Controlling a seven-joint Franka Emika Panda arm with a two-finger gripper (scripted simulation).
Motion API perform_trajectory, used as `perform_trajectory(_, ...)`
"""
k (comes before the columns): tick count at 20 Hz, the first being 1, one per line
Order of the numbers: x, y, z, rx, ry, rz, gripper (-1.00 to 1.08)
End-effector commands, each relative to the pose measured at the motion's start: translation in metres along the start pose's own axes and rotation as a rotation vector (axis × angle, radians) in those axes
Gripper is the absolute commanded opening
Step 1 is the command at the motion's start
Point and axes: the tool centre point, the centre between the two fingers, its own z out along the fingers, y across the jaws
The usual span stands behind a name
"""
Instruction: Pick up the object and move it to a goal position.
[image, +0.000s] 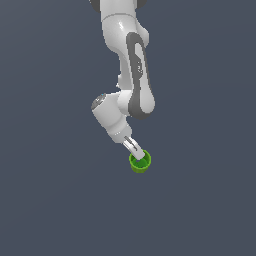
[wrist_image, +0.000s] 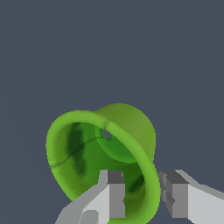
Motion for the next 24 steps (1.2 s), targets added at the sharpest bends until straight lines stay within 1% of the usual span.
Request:
perform_trajectory(1,0.0,0.003,0.002,-0.004,-0.001,0.003,-1.0)
perform_trajectory(7,-0.003,-0.001,-0.002,0.0,0.0,0.0,-1.0)
perform_trajectory(13,-0.022,-0.006,-0.013,-0.001,0.0,0.0,-1.0)
perform_trajectory(18,-0.05,-0.015,-0.028,-0.001,0.001,0.001,-1.0)
perform_trajectory(24,-0.099,-0.03,-0.056,-0.002,0.001,0.001,-1.0)
